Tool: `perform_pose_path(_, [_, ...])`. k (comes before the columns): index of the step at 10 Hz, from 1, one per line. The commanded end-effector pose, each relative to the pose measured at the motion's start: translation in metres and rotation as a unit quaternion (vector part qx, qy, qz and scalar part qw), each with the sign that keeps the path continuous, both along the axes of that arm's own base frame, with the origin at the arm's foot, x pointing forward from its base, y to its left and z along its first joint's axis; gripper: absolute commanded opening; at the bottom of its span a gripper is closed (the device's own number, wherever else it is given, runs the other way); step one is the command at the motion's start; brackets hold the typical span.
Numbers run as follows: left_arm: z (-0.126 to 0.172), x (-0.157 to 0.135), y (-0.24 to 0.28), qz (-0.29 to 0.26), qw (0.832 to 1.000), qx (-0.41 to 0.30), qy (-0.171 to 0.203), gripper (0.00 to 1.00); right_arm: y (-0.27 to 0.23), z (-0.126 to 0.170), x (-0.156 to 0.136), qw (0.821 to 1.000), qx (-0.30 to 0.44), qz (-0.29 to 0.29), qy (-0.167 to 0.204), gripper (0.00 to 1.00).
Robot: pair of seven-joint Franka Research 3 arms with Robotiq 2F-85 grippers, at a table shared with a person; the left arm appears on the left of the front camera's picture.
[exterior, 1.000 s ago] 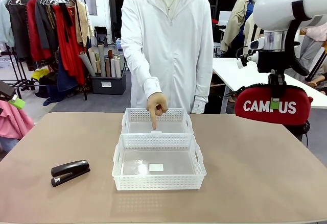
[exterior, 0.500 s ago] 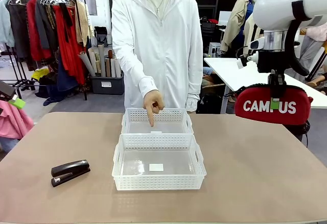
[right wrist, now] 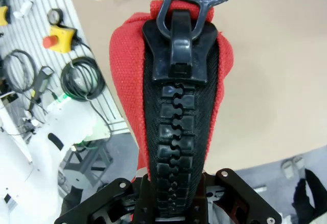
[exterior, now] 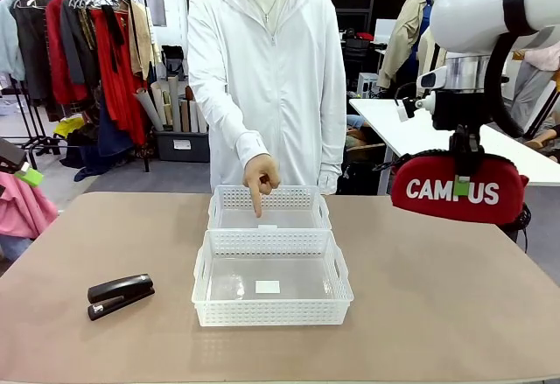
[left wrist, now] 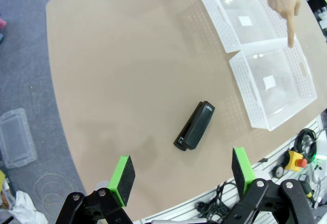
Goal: Distribute items into two baskets.
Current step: Place the picked Pencil pouch into the Organizing basket as instructed by the person.
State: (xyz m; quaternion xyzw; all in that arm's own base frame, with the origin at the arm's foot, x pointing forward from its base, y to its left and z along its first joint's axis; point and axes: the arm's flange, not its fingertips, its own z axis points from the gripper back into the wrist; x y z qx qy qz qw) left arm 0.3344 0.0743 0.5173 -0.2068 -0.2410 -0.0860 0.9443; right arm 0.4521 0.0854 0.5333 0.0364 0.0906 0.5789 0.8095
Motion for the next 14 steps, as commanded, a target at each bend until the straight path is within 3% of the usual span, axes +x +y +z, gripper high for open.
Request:
perform_pose_path(1, [0.0, 0.0, 0.0, -0.001, 1.0, -0.005, -0.002, 0.98, 0.013, -0.008, -0.024, 0.999, 0.022, 0.029, -0.008, 0.0])
perform_pose_path(11, [0.0, 0.0, 0.0, -0.001, 1.0, -0.005, -0.002, 0.98, 0.127, -0.049, -0.048, 0.992, 0.041, 0.119, -0.016, 0.0])
perform_pose_path(14, [0.0, 0.0, 0.0, -0.001, 1.0, -0.005, -0.002, 0.98, 0.157, -0.057, -0.053, 0.991, 0.046, 0.121, -0.026, 0.0])
